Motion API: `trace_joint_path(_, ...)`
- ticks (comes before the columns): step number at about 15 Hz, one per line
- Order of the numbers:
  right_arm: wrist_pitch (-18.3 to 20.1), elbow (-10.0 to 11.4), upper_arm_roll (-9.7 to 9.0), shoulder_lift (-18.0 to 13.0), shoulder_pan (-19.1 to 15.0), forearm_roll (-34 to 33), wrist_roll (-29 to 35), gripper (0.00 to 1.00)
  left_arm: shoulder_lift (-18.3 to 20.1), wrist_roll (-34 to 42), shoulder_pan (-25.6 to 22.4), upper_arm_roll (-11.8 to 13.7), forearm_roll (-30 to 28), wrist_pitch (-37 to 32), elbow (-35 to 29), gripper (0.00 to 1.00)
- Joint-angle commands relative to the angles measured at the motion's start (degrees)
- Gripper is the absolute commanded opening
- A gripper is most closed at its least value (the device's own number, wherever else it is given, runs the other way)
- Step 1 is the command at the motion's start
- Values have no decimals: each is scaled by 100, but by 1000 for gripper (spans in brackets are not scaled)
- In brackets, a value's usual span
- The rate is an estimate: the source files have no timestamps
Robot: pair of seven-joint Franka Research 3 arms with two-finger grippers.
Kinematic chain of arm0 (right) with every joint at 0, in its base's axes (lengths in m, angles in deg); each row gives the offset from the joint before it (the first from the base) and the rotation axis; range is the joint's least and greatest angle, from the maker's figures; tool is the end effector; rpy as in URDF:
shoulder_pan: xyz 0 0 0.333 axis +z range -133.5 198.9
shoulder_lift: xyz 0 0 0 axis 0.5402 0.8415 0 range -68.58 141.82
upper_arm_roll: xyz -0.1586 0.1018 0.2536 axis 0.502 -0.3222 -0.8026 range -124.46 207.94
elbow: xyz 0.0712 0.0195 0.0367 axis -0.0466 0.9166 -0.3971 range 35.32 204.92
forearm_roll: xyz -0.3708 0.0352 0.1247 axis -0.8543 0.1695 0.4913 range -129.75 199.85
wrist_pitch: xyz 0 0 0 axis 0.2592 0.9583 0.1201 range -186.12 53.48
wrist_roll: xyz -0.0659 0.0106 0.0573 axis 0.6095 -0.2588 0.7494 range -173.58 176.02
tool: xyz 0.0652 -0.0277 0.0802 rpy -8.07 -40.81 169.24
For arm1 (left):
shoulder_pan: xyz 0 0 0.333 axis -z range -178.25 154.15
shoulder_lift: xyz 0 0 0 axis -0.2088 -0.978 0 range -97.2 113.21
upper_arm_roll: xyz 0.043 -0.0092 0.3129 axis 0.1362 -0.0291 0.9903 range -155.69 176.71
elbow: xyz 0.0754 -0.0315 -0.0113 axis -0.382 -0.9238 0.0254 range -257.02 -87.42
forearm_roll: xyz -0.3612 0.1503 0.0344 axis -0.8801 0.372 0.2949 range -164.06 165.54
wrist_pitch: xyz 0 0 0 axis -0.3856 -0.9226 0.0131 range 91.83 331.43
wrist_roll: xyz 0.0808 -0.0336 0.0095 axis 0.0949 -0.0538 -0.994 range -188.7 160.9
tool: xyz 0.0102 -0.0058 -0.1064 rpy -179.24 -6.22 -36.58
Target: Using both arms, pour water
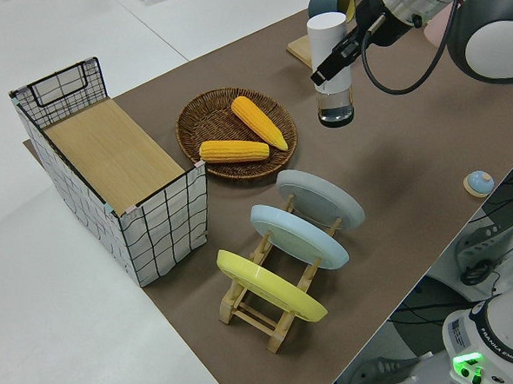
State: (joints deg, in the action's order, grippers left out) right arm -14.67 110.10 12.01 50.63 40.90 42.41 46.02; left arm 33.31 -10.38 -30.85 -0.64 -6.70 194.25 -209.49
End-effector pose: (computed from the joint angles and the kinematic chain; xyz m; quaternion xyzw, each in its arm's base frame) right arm 0.5064 0.3639 0.5749 -0.9898 0.0696 0.0839 0.0914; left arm 0.4566 0.0451 0.5788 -0.9763 -0.0638 -0.2069 0.0040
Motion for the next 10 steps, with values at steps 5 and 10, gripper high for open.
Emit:
trace_joint_path(5, -1887, 254, -191, 742, 427, 117, 1486, 0, 747, -97, 281, 43, -248, 184, -938, 0)
trace_joint_path(10, -2960, 237, -182, 1419, 840, -146, 2120, 0, 809, -79, 360, 35, -302, 176, -1132, 0)
